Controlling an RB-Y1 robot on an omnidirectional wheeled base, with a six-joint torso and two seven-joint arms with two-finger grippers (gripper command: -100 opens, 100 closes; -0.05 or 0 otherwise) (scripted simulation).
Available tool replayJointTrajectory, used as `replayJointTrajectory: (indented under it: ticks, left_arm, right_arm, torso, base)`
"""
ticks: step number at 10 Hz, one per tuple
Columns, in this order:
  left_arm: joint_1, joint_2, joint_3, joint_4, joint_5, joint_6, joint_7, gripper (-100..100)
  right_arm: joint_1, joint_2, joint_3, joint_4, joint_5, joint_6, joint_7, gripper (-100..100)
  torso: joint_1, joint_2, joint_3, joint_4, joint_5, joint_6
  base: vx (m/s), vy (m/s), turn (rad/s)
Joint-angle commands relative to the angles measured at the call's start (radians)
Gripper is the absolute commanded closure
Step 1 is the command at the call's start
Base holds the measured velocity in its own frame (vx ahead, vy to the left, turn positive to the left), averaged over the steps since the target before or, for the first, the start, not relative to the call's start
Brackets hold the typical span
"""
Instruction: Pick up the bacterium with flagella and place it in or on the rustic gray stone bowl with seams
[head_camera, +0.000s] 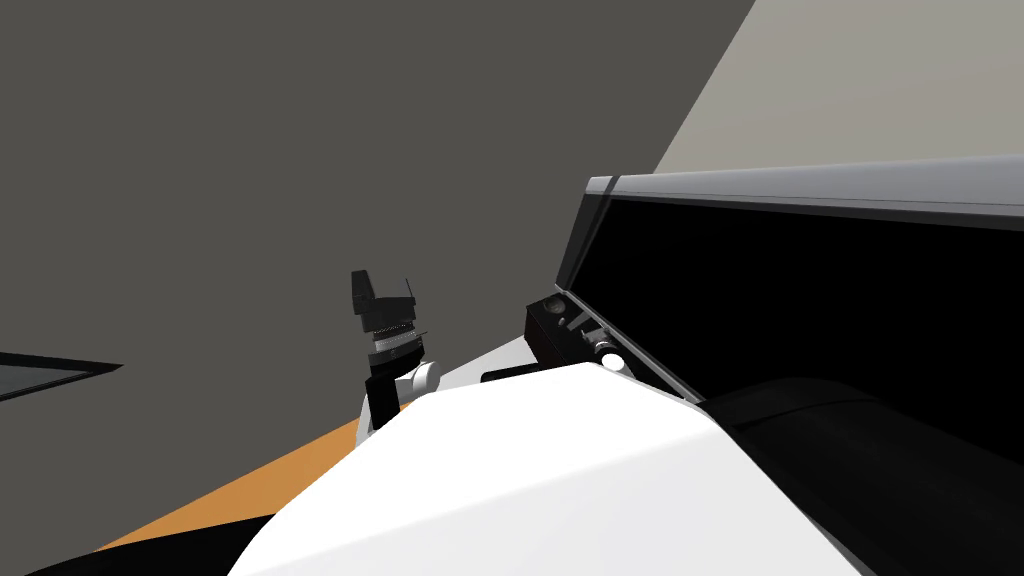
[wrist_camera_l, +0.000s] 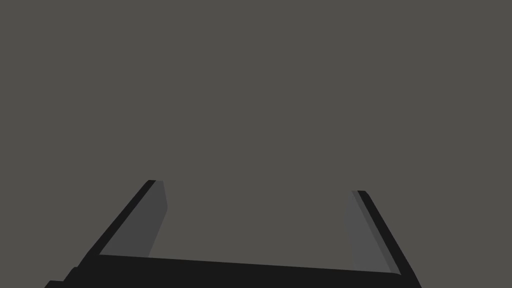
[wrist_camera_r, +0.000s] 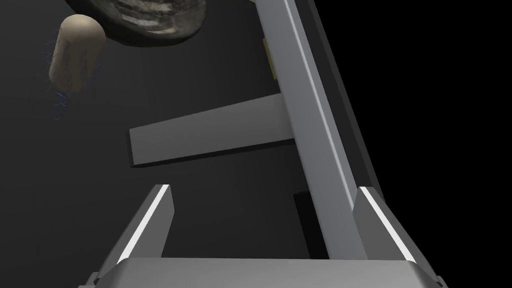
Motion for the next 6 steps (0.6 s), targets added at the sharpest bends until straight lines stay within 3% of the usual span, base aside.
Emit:
replayJointTrajectory:
  ticks: [1,4,5,6]
  left_arm:
    - [0.000,0.000,0.000,0.000,0.000,0.000,0.000,0]
    - [0.000,0.000,0.000,0.000,0.000,0.000,0.000,0]
    - [0.000,0.000,0.000,0.000,0.000,0.000,0.000,0]
    - [0.000,0.000,0.000,0.000,0.000,0.000,0.000,0]
  right_arm:
    - [-0.012,0.009,-0.024,0.050,-0.050,0.050,-0.004,-100]
    - [-0.021,0.011,-0.043,0.097,-0.158,0.098,-0.011,-100]
    - [-0.021,0.011,-0.043,0.097,-0.158,0.098,-0.011,-100]
    - [-0.031,0.015,-0.062,0.144,-0.191,0.142,-0.018,-100]
  torso:
    - [0.000,0.000,0.000,0.000,0.000,0.000]
    - [0.000,-0.001,0.000,0.000,0.000,0.000]
    - [0.000,-0.001,0.000,0.000,0.000,0.000]
    - [0.001,0.000,0.000,0.000,0.000,0.000]
  base:
    - [0.007,-0.007,0.092]
    - [0.011,-0.005,0.071]
    - [0.005,-0.002,-0.017]
    - [0.011,0.002,0.092]
